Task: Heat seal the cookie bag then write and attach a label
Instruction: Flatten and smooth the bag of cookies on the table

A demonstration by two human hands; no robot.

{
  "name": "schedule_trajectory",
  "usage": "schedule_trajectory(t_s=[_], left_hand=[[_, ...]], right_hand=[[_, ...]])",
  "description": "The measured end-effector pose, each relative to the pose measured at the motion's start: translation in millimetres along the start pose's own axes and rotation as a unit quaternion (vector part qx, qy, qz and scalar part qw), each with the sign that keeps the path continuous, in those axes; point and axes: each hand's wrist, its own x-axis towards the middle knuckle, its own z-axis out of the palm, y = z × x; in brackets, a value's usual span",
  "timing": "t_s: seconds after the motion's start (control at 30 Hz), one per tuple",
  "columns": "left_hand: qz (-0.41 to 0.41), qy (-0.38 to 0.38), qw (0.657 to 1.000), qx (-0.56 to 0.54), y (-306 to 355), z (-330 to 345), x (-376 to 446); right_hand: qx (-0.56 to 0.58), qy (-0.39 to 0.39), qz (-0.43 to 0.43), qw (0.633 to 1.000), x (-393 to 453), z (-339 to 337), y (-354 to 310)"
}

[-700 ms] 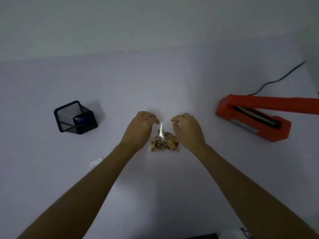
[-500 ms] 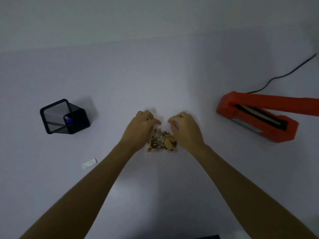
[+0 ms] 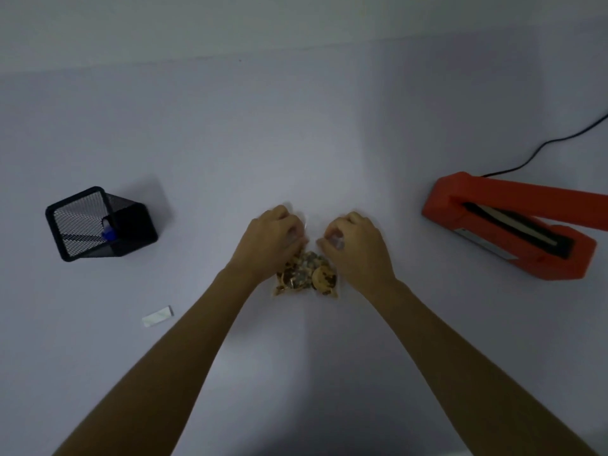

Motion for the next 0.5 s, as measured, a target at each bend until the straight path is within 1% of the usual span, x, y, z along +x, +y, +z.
schedule_trajectory(t_s=[0.2, 0.33, 0.5], left_hand=[[-0.003, -0.063, 0.997, -0.045, -8, -7, 3], [0.0, -0.098, 0.993, -0.072, -13, -12, 3], [-0.003, -0.094, 0.993, -0.078, -15, -10, 1]], right_hand=[[0.037, -0.046, -0.01, 0.998, -3, 1, 6], [0.065, -0.061, -0.013, 0.996, -1, -5, 15], [0.069, -0.072, -0.016, 0.995, 2, -7, 16]])
